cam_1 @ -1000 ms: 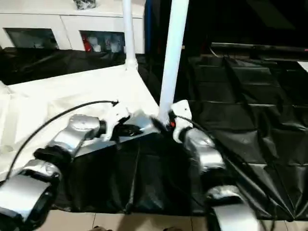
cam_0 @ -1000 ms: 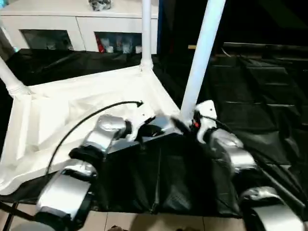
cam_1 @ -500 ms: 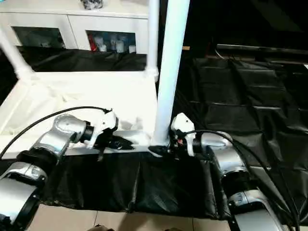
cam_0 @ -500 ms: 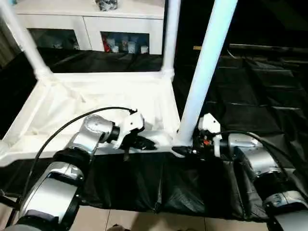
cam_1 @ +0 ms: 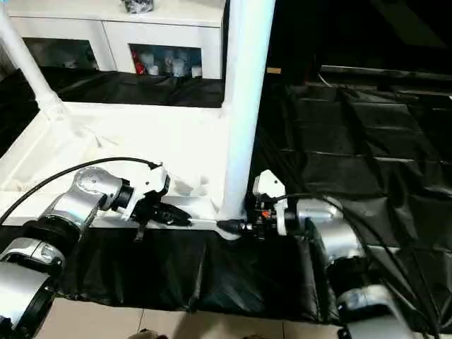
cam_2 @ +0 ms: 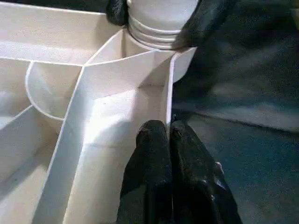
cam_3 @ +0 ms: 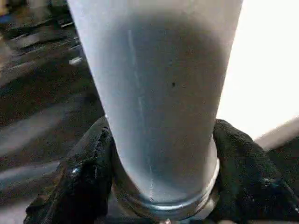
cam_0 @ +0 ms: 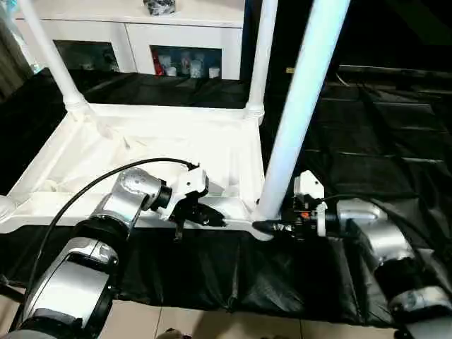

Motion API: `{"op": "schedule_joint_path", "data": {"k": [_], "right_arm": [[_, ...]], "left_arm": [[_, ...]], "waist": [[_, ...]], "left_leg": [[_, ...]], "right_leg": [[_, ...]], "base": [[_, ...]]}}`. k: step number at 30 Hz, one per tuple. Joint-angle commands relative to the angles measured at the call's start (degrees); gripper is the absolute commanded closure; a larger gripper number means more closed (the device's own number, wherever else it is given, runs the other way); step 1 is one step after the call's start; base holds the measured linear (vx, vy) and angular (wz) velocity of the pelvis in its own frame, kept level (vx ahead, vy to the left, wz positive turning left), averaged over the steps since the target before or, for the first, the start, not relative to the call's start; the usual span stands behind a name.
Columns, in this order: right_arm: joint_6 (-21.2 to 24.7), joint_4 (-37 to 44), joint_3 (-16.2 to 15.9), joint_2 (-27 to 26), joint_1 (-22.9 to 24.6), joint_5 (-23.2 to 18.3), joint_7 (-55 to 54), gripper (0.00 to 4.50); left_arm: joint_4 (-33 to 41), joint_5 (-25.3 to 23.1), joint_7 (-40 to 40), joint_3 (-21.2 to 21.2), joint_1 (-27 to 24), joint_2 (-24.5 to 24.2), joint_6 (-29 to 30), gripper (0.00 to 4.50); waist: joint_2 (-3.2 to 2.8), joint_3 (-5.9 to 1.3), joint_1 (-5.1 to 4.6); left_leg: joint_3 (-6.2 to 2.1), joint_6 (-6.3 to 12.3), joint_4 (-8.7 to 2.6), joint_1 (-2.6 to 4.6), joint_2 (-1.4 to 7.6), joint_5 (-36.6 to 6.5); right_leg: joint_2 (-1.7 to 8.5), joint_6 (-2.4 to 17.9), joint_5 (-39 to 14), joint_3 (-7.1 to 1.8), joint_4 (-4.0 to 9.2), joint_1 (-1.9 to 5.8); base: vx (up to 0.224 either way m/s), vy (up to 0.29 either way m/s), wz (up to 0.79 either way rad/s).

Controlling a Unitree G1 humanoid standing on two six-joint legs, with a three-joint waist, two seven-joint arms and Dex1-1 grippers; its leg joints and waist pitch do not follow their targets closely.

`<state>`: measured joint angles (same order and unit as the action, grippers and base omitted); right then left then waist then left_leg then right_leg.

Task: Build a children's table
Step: Rotate leg to tighten

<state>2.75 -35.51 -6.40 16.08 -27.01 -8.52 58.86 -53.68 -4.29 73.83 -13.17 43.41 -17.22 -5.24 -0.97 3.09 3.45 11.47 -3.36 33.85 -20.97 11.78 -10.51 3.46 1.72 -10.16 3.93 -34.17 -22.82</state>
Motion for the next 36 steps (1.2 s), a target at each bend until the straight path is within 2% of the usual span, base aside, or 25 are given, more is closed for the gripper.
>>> {"op": "schedule_joint_path", "data": {"k": [1, 2, 3, 5, 7, 9, 11, 12, 14, 15, 18, 21, 25, 27, 29, 33, 35, 36], "right_arm": [[-1.2, -3.9, -0.5, -5.1, -0.9, 3.4, -13.2, 1.82], [-1.2, -4.0, -0.4, -5.1, -0.9, 3.4, -13.3, 1.83], [-0.8, -4.7, 0.3, -6.4, -1.3, 3.5, -16.6, 1.83], [-0.9, -6.1, 1.4, -8.6, -1.9, 4.1, -23.0, 1.83], [-0.2, -8.1, 2.7, -11.4, -3.2, 4.4, -29.9, 1.83], [0.2, -10.4, 2.7, -14.0, -5.0, 6.2, -36.1, 1.83], [-0.8, -10.6, 2.7, -14.8, -5.5, 6.2, -36.5, 1.83], [-2.0, -10.8, 2.8, -15.5, -5.9, 6.0, -36.6, 1.83], [-3.4, -11.1, 3.4, -15.8, -6.4, 5.4, -36.2, 1.27], [-3.9, -11.0, 3.8, -15.4, -6.5, 4.9, -34.7, 1.11], [-4.1, -10.4, 4.1, -13.8, -6.3, 3.9, -31.1, 0.94], [-6.6, -10.4, 3.1, -10.5, -6.0, 4.6, -26.4, 0.67], [-7.3, -8.9, 1.1, -5.7, -5.0, 4.0, -15.7, 0.67], [-8.0, -7.9, 0.3, -3.5, -4.3, 3.2, -9.9, 0.67], [-8.3, -7.2, 0.3, -2.4, -3.9, 2.3, -5.9, 0.67], [-6.6, -4.3, -1.0, 0.6, -2.8, 0.3, 4.5, 0.67], [-6.6, -3.9, -1.5, 1.2, -2.6, 0.2, 6.2, 0.67], [-5.9, -3.2, -2.3, 1.9, -2.3, -0.1, 9.0, 0.84]], "left_arm": [[0.0, -0.7, -9.7, 0.4, 1.7, 5.3, 3.0, 4.5], [0.0, -0.7, -9.8, 0.4, 1.7, 5.3, 3.1, 4.5], [-0.1, -1.0, -11.9, 0.5, 1.9, 6.4, 3.8, 4.5], [-0.5, -1.4, -16.1, 0.8, 2.3, 8.6, 5.1, 4.5], [-0.9, -2.2, -20.1, 0.6, 2.8, 10.8, 6.4, 4.5], [-1.3, -2.2, -23.3, 0.6, 3.0, 13.5, 7.7, 4.5], [-1.2, -2.7, -23.7, 0.0, 2.9, 13.9, 7.4, 4.5], [-1.1, -3.2, -23.9, -0.7, 2.8, 14.1, 7.0, 4.5], [-0.8, -3.6, -24.2, -0.6, 2.5, 14.0, 7.0, 4.5], [-0.6, -3.7, -23.7, -0.5, 2.3, 13.5, 6.6, 4.5], [-0.6, -3.7, -22.4, -0.3, 2.1, 12.1, 5.6, 4.5], [0.2, -2.6, -18.2, -0.2, 1.4, 10.0, 4.0, 4.5], [1.5, -0.9, -11.0, 0.0, 0.5, 7.3, 1.7, 4.5], [1.9, -0.2, -6.7, -0.2, 0.0, 5.8, 0.6, 4.5], [1.8, 0.3, -3.9, -0.2, -0.1, 4.9, 0.1, 4.5], [1.6, 2.0, 2.5, 0.3, -0.1, 2.8, 0.0, 4.5], [1.5, 2.1, 3.4, 0.2, -0.1, 2.4, -0.1, 4.5], [1.4, 2.2, 4.5, 0.2, 0.0, 1.8, -0.1, 4.5]], "waist": [[0.19, -3.33, -0.41], [0.16, -3.22, -0.65], [0.35, -3.3, -0.94], [0.24, -3.21, -1.24], [0.22, -3.29, -1.54], [-0.07, -3.39, -1.81], [-0.08, -3.46, -1.71], [0.03, -3.5, -1.74], [0.02, -3.65, -1.69], [-0.22, -3.63, -1.7], [-0.26, -3.8, -1.64], [-0.32, -3.97, -1.59], [-0.43, -4.19, -1.18], [-0.28, -4.24, -1.02], [-0.36, -4.12, -0.7], [-0.44, -3.83, -0.14], [-0.47, -3.79, -0.03], [-0.53, -3.82, 0.07]], "left_leg": [[-1.23, 0.8, -4.03, 1.19, 1.92, -13.9], [-1.29, 0.37, -4.09, 1.35, 1.9, -14.8], [-1.47, 0.41, -4.12, 1.18, 1.63, -15.3], [-1.46, 0.35, -4.19, 1.27, 1.65, -15.6], [-1.45, 0.9, -4.04, 1.27, 1.52, -15.7], [-1.52, 0.69, -4.12, 1.2, 1.51, -15.6], [-1.42, 1.04, -4.01, 1.22, 1.45, -15.6], [-1.39, 1.39, -4.02, 0.99, 1.44, -15.2], [-1.33, 1.98, -3.96, 0.88, 1.48, -14.4], [-1.29, 2.26, -3.94, 0.87, 1.45, -14.2], [-1.3, 2.94, -3.92, 0.68, 1.49, -13.3], [-1.27, 3.32, -3.8, 0.6, 1.52, -12.9], [-1.01, 5.4, -3.43, 0.28, 1.72, -9.5], [-0.89, 5.9, -3.29, 0.12, 1.74, -8.9], [-0.79, 6.14, -3.31, 0.36, 1.82, -9.8], [-0.9, 5.02, -3.67, 0.74, 2.08, -12.3], [-0.92, 4.58, -3.77, 0.88, 2.17, -13.0], [-0.92, 4.21, -3.8, 1.04, 2.24, -13.0]], "right_leg": [[5.06, 10.6, -21.7, -2.69, 5.04, 2.05], [5.01, 10.4, -23.0, -2.64, 5.24, 1.88], [4.96, 9.3, -25.0, -2.52, 5.48, 2.24], [4.85, 9.1, -25.1, -2.57, 5.65, 1.95], [4.9, 9.0, -24.7, -2.64, 5.81, 1.9], [4.8, 9.5, -23.3, -2.55, 5.68, 1.96], [4.76, 9.6, -22.2, -2.63, 5.71, 1.97], [4.79, 9.8, -20.9, -2.69, 5.56, 2.11], [4.8, 10.3, -18.6, -2.74, 5.28, 2.27], [4.73, 10.7, -17.7, -2.71, 5.24, 2.31], [4.73, 11.1, -15.8, -2.7, 4.97, 2.59], [4.72, 11.9, -13.5, -2.68, 4.69, 2.78], [4.57, 14.2, -6.6, -2.57, 3.84, 3.16], [4.6, 14.7, -5.1, -2.54, 3.61, 3.31], [4.59, 14.8, -6.2, -2.51, 3.81, 3.1], [4.53, 14.0, -10.9, -2.51, 4.17, 2.85], [4.58, 13.8, -12.2, -2.57, 4.25, 2.74], [4.58, 13.9, -12.3, -2.61, 4.28, 2.61]], "base": [[0.0, 0.0, 0.0], [0.0, 0.0, 0.0], [0.0, 0.0, 0.0], [0.0, 0.0, 0.0], [0.0, 0.0, 0.0], [0.0, 0.0, 0.0], [0.0, 0.0, 0.0], [0.0, 0.0, 0.0], [0.0, 0.0, 0.0], [0.0, 0.0, 0.0], [0.0, 0.0, 0.0], [0.0, 0.0, 0.0], [0.0, 0.0, 0.0], [0.0, 0.0, 0.0], [0.0, 0.0, 0.0], [0.0, 0.0, 0.0], [0.0, 0.0, 0.0], [0.0, 0.0, 0.0]]}}
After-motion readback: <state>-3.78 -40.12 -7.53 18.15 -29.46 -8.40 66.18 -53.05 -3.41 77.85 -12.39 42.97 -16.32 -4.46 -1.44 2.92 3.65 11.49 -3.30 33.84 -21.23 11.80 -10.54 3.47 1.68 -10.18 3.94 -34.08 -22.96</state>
